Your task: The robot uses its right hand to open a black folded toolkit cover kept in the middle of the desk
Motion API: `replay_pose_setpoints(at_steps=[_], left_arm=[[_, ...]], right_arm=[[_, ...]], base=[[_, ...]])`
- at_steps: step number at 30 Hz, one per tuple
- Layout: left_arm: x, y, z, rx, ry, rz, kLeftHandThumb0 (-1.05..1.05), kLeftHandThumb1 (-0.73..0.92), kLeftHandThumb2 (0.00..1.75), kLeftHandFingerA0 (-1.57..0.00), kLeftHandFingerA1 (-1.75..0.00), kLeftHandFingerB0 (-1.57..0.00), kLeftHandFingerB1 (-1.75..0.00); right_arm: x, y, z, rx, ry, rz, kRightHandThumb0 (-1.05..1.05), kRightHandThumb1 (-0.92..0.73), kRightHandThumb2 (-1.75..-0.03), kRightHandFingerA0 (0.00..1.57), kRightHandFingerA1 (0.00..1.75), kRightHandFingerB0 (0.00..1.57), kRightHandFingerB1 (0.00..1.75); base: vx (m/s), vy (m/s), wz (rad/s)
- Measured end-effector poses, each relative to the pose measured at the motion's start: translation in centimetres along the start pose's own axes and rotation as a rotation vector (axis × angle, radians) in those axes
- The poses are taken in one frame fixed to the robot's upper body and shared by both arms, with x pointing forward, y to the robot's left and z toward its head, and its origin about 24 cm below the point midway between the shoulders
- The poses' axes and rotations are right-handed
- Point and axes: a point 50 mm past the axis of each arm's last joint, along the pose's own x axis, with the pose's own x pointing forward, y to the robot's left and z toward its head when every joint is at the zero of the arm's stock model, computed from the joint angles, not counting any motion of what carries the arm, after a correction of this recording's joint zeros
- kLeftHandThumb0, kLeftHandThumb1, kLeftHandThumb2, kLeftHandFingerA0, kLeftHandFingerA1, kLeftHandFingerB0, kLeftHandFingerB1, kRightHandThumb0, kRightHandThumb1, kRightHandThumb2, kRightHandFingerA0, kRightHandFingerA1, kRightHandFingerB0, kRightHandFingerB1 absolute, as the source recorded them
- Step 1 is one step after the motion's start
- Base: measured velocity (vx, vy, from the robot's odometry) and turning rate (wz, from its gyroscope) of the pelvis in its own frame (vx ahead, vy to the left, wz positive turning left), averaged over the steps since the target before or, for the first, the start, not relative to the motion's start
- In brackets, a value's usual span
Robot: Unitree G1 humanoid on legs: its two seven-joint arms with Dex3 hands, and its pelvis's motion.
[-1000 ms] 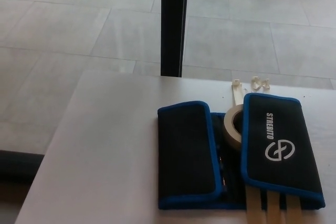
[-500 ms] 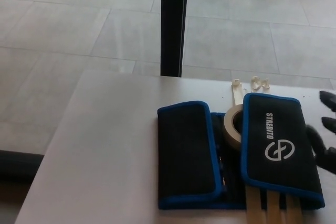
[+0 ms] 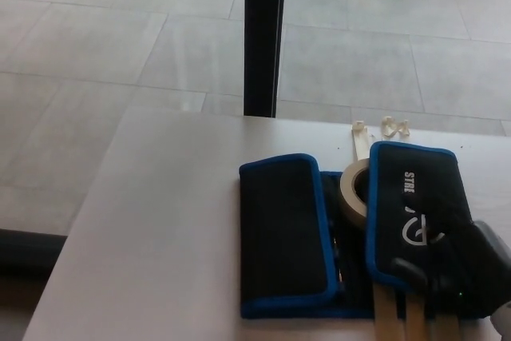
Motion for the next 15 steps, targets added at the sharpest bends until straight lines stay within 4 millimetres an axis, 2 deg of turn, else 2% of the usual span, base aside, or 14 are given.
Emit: replay_pose_setpoints(at_steps=[1, 2, 3, 4, 5, 6, 7, 8, 10, 11, 12, 14, 15], left_arm=[[0.0, 0.0, 0.0, 0.0, 0.0, 0.0, -0.63, 0.46, 0.86, -0.35, -0.69, -0.35, -0.59], [0.0, 0.0, 0.0, 0.0, 0.0, 0.0, -0.63, 0.46, 0.86, -0.34, -0.69, -0.35, -0.6], [0.0, 0.0, 0.0, 0.0, 0.0, 0.0, -0.63, 0.46, 0.86, -0.34, -0.68, -0.36, -0.6], [0.0, 0.0, 0.0, 0.0, 0.0, 0.0, -0.63, 0.46, 0.86, -0.34, -0.68, -0.36, -0.6], [0.0, 0.0, 0.0, 0.0, 0.0, 0.0, -0.62, 0.46, 0.86, -0.34, -0.69, -0.34, -0.59], [0.0, 0.0, 0.0, 0.0, 0.0, 0.0, -0.57, 0.45, 0.88, -0.39, -0.72, -0.33, -0.59], [0.0, 0.0, 0.0, 0.0, 0.0, 0.0, -0.6, 0.46, 0.87, -0.36, -0.7, -0.35, -0.6], [0.0, 0.0, 0.0, 0.0, 0.0, 0.0, -0.55, 0.44, 0.89, -0.38, -0.71, -0.34, -0.59], [0.0, 0.0, 0.0, -0.001, -0.001, 0.0, -0.62, 0.46, 0.86, -0.35, -0.69, -0.34, -0.59], [0.0, 0.0, 0.0, -0.001, -0.001, -0.001, -0.63, 0.47, 0.87, -0.36, -0.69, -0.35, -0.59], [0.0, 0.0, 0.1, -0.001, -0.001, -0.001, -0.54, 0.61, 0.58, -0.37, -0.7, -0.41, -0.52], [0.0, 0.0, 0.1, -0.001, -0.001, -0.001, -0.54, 0.61, 0.58, -0.37, -0.7, -0.41, -0.52], [0.0, 0.0, 0.1, -0.001, -0.001, -0.001, -0.62, 0.47, 0.87, -0.34, -0.69, -0.35, -0.6]], right_arm=[[-0.1, 0.0, -0.1, -0.023, -0.002, 0.007, -0.39, -0.41, -1.02, 0.04, 0.56, 0.0, 0.5], [-0.1, 0.0, -0.2, -0.044, -0.003, 0.014, -0.81, -0.57, -0.99, 0.0, 0.26, 0.09, 0.41], [-0.2, 0.1, -0.2, -0.069, -0.005, 0.024, -0.88, -0.58, -0.96, 0.0, 0.17, 0.11, 0.39], [-0.3, 0.1, -0.4, -0.095, -0.005, 0.033, -0.88, -0.58, -0.96, 0.0, 0.17, 0.11, 0.39], [-0.4, 0.1, -0.5, -0.119, -0.003, 0.04, -0.96, -0.62, -0.99, 0.0, 0.11, 0.04, 0.28], [-0.4, 0.1, -0.7, -0.14, 0.0, 0.048, -0.98, -0.64, -0.99, 0.0, 0.09, 0.05, 0.25], [-0.5, 0.1, -0.8, -0.159, 0.002, 0.054, -0.86, -0.72, -0.62, 0.0, 0.0, 0.1, 0.3], [-0.5, 0.2, -1.0, -0.183, 0.006, 0.063, -0.98, -0.6, -0.95, 0.0, 0.06, 0.11, 0.32], [-0.6, 0.3, -1.4, -0.234, 0.013, 0.078, -0.96, -0.59, -0.94, 0.0, 0.11, 0.11, 0.26], [-0.7, 0.3, -1.5, -0.258, 0.015, 0.085, -0.79, -0.67, -0.6, 0.0, 0.0, 0.09, 0.29], [-0.7, 0.4, -1.6, -0.277, 0.015, 0.09, -0.98, -0.58, -0.9, 0.0, 0.05, 0.14, 0.21], [-0.6, 0.5, -1.6, -0.314, 0.013, 0.098, -0.98, -0.58, -0.9, 0.0, 0.05, 0.14, 0.21], [-0.6, 0.6, -1.6, -0.332, 0.011, 0.102, -0.99, -0.58, -0.89, 0.0, 0.05, 0.07, 0.1]], base=[[0.0, 0.0, 0.0], [0.0, 0.0, 0.0], [0.0, 0.0, 0.0], [0.0, 0.0, 0.0], [0.0, 0.0, 0.0], [0.0, 0.0, 0.0], [0.0, 0.0, 0.0], [0.0, 0.0, 0.0], [0.0, 0.0, 0.0], [0.0, 0.0, 0.0], [0.0, 0.0, 0.0], [0.0, 0.0, 0.0], [0.0, 0.0, 0.0]])
